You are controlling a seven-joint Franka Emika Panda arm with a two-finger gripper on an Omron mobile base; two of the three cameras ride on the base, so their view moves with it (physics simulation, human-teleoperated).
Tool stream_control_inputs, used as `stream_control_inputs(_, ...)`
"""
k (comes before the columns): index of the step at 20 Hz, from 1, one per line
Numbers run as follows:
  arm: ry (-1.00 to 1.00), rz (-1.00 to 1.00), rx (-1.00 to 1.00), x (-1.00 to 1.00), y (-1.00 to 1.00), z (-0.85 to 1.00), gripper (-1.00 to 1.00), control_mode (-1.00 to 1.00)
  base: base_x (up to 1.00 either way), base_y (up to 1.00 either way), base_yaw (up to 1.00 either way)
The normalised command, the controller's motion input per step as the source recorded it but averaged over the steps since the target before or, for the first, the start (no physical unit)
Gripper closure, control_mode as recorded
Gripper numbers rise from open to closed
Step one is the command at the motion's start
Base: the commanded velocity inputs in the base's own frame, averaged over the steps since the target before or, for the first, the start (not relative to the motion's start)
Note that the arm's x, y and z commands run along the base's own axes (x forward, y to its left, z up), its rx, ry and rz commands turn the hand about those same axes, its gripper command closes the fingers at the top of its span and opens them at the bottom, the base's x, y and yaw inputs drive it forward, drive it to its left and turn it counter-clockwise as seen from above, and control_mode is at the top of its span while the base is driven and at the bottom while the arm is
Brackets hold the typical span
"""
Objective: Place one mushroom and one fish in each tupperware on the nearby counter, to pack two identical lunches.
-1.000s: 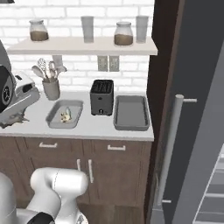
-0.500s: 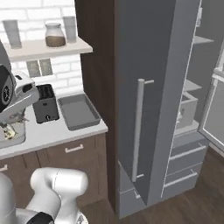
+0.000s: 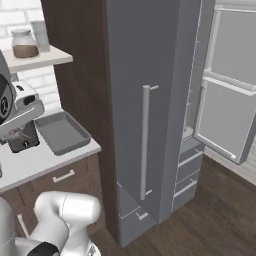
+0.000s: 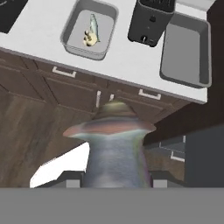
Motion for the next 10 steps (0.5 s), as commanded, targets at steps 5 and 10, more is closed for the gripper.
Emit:
stream_control_inputs(5,-0.03,-0.08,0.01,0.02,0.25,-0.13,1.0,-1.0,0.05,0.31,-0.15)
stream_control_inputs(10,-0.11,-0.18,0.09,0.19,0.63,-0.39,1.0,-1.0,0.0,0.0,0.0)
